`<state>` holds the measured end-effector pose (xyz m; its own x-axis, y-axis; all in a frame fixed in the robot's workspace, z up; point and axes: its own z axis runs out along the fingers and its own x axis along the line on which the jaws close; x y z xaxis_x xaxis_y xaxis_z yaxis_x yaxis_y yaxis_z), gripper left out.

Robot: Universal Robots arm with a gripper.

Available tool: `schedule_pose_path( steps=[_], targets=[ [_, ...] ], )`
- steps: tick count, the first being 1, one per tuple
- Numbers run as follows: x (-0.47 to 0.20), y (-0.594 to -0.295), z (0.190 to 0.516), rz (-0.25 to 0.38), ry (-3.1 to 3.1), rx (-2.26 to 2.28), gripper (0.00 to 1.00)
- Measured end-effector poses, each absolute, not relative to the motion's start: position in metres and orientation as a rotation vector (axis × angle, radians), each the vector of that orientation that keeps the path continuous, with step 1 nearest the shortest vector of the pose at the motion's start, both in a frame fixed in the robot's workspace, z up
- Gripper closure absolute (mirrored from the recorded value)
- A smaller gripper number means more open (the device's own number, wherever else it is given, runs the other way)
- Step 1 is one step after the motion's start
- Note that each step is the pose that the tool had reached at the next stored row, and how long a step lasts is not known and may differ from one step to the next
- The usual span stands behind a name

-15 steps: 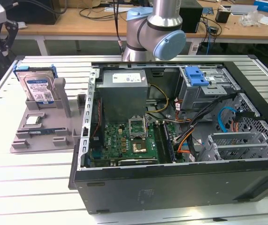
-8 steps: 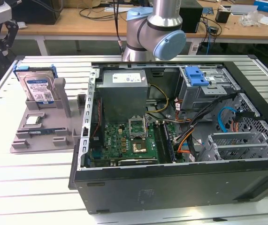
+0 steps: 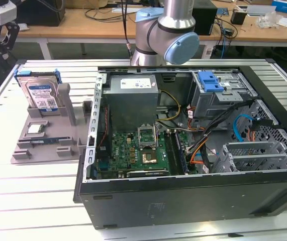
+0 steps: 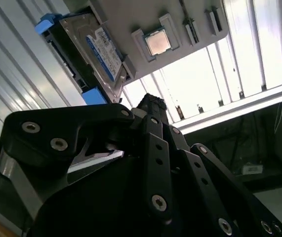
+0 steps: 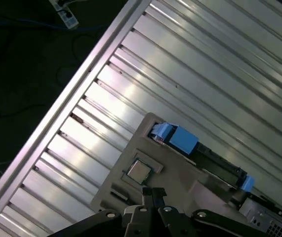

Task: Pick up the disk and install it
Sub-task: 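Pick up the disk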

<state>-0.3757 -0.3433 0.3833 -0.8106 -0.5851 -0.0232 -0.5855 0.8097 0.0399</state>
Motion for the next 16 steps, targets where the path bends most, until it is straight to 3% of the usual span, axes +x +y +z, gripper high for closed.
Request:
schedule_pose_path(
  steps=[16],
  targets=[
    [-0.3758, -0.3433, 0.3833, 0.073, 2.776, -1.464, 0.89]
  ],
)
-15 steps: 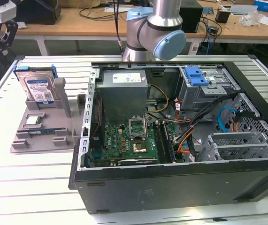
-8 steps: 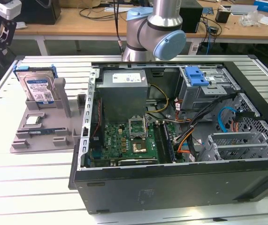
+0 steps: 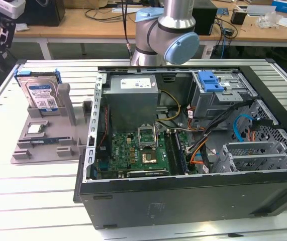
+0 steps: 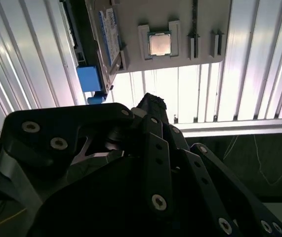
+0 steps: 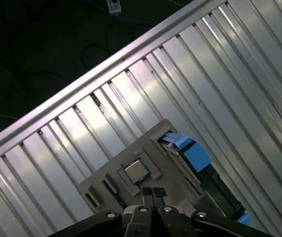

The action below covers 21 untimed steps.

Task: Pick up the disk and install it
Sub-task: 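Pick up the disk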

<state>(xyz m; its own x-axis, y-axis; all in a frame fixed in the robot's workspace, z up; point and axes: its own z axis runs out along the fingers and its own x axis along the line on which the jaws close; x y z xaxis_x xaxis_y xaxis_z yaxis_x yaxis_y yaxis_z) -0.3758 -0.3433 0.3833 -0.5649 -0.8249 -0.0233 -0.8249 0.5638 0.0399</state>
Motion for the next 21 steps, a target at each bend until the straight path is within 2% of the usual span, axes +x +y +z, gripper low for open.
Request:
schedule_pose_path(
  steps=[21],
  targets=[
    [-0.3757, -0.3433, 0.3833, 0.072, 2.530, -1.869, 0.89]
  ],
)
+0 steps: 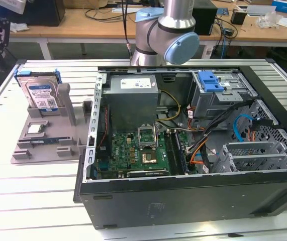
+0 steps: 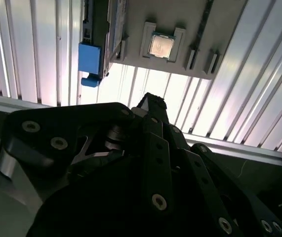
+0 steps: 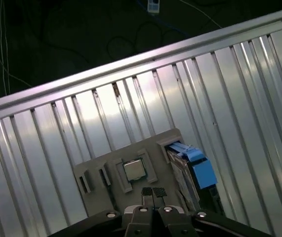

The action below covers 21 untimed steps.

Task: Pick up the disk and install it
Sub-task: 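Pick up the disk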

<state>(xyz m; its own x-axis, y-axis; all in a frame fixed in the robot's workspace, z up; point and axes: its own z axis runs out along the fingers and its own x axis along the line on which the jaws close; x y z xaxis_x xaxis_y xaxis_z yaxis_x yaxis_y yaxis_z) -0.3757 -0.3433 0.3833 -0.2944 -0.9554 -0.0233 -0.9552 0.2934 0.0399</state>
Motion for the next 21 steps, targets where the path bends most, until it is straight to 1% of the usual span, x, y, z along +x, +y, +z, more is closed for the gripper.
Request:
schedule_pose_path(
  steps=[21],
  targets=[
    [-0.3757, -0.3428, 0.3833, -0.070, -2.175, 2.248, 0.89]
  ],
)
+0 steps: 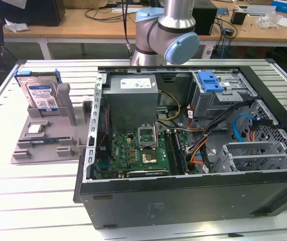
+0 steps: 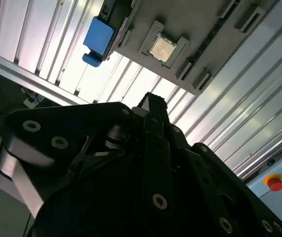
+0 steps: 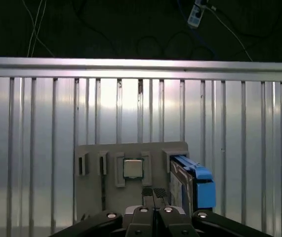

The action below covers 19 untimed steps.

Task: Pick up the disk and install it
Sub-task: 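Pick up the disk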

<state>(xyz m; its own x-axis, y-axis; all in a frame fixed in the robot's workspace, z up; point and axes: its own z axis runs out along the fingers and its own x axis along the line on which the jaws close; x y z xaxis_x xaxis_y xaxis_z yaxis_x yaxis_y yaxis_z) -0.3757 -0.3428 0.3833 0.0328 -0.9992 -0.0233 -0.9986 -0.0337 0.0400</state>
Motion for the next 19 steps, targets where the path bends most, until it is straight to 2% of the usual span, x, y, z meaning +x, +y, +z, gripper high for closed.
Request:
schedule_pose_path(
  steps=[14, 16, 18, 19],
  targets=[
    [-0.3756, -0.3426, 0.3833, -0.068, -2.011, 2.392, 0.89],
    [-0.3755, -0.3426, 0.3833, -0.068, -2.006, 2.396, 0.76],
    [-0.3754, -0.3426, 0.3833, -0.068, -1.999, 2.402, 0.52],
    [-0.3754, -0.3426, 0.3833, -0.068, -1.997, 2.404, 0.46]
  ],
)
